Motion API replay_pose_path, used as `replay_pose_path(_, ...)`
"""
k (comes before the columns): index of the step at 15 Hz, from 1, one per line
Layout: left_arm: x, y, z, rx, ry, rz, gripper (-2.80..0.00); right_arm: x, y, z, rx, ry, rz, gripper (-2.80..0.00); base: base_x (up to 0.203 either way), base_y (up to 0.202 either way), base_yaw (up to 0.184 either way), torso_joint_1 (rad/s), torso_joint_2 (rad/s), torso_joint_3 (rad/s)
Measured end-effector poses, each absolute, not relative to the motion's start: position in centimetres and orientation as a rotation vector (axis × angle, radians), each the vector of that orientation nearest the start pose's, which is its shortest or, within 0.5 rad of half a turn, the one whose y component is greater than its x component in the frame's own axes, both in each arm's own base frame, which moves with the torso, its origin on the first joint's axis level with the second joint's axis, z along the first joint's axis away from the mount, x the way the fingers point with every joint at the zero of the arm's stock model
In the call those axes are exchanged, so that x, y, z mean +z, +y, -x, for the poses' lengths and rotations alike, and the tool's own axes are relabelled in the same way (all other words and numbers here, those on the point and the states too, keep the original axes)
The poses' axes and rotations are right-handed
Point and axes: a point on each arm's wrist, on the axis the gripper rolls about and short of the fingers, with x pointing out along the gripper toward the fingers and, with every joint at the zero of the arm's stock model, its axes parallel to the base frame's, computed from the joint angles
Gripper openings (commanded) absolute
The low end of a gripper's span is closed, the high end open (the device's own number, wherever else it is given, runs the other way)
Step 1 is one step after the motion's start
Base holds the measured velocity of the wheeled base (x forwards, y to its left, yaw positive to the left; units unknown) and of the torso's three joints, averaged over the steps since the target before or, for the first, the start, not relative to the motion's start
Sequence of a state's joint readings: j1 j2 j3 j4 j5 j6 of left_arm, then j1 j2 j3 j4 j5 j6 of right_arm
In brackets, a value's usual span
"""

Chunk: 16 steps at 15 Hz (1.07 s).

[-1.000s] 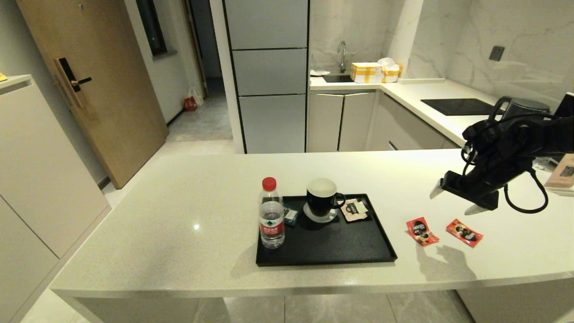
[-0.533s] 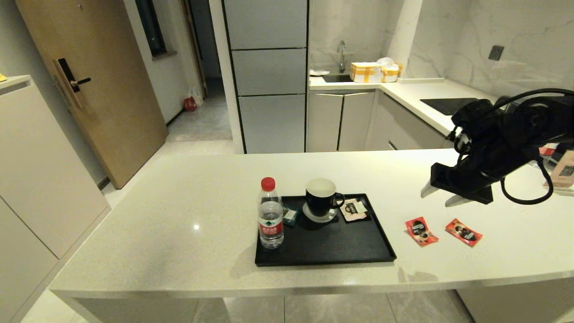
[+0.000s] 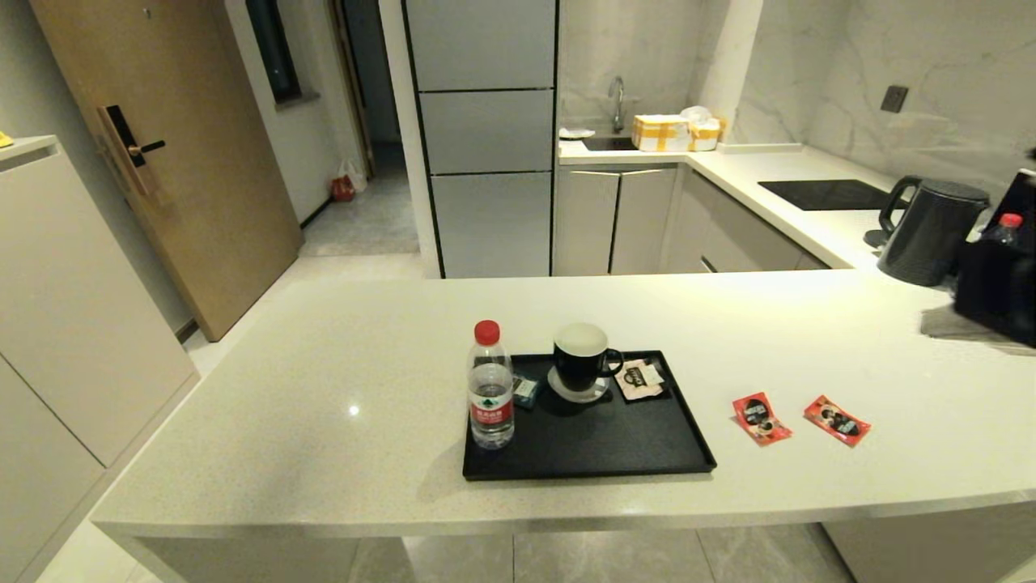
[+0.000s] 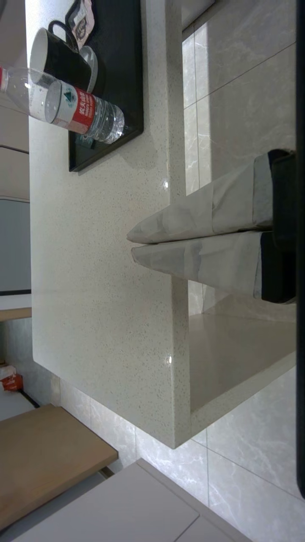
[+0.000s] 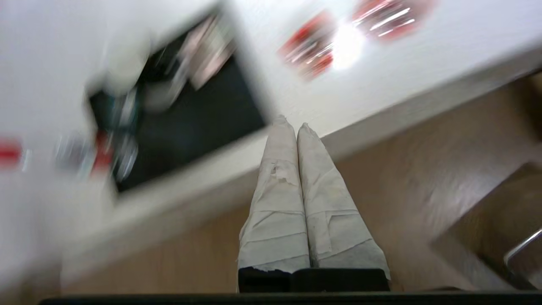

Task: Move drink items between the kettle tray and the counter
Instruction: Return the tea bag to its original position

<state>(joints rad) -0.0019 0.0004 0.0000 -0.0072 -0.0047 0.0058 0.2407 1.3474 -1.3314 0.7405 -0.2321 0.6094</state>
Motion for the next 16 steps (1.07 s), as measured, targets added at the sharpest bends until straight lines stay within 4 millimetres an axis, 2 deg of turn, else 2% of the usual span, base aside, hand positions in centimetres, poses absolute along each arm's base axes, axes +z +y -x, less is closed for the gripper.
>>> replay_pose_path(2, 7.6, 0.0, 2.3, -0.006, -0.007, -0.006, -2.80, 30.3, 1.4, -11.4, -0.362, 0.533, -0.390, -2.80, 0.000, 0.000, 0.000, 0.000, 0.00, 0.000)
replay_pose_path(4, 7.6, 0.0, 2.3, -0.007, -0.007, -0.006, -2.80, 29.3, -0.5, -4.6, -0.491, 0.378, -0.356, -2.80, 0.000, 0.000, 0.000, 0.000, 0.00, 0.000)
replay_pose_path(5, 7.6, 0.0, 2.3, -0.007, -0.007, -0.006, -2.80, 28.1, -1.0, -1.2, -0.524, 0.316, -0.331, -2.80, 0.000, 0.000, 0.000, 0.000, 0.00, 0.000)
replay_pose_path(7, 7.6, 0.0, 2.3, -0.006, -0.007, -0.006, -2.80, 25.2, -1.3, 4.3, -0.518, 0.221, -0.278, -2.80, 0.000, 0.000, 0.000, 0.000, 0.00, 0.000)
replay_pose_path(9, 7.6, 0.0, 2.3, -0.006, -0.007, -0.006, -2.80, 21.9, -1.2, 8.1, -0.462, 0.135, -0.228, -2.80, 0.000, 0.000, 0.000, 0.000, 0.00, 0.000)
replay_pose_path(10, 7.6, 0.0, 2.3, -0.007, -0.007, -0.006, -2.80, 20.0, -1.1, 8.9, -0.431, 0.111, -0.194, -2.80, 0.000, 0.000, 0.000, 0.000, 0.00, 0.000)
replay_pose_path(12, 7.6, 0.0, 2.3, -0.006, -0.007, -0.006, -2.80, 16.6, -0.8, 8.2, -0.346, 0.098, -0.112, -2.80, 0.000, 0.000, 0.000, 0.000, 0.00, 0.000)
replay_pose_path(16, 7.6, 0.0, 2.3, -0.006, -0.007, -0.006, -2.80, 9.7, -0.4, 3.7, -0.162, 0.080, 0.045, -2.80, 0.000, 0.000, 0.000, 0.000, 0.00, 0.000)
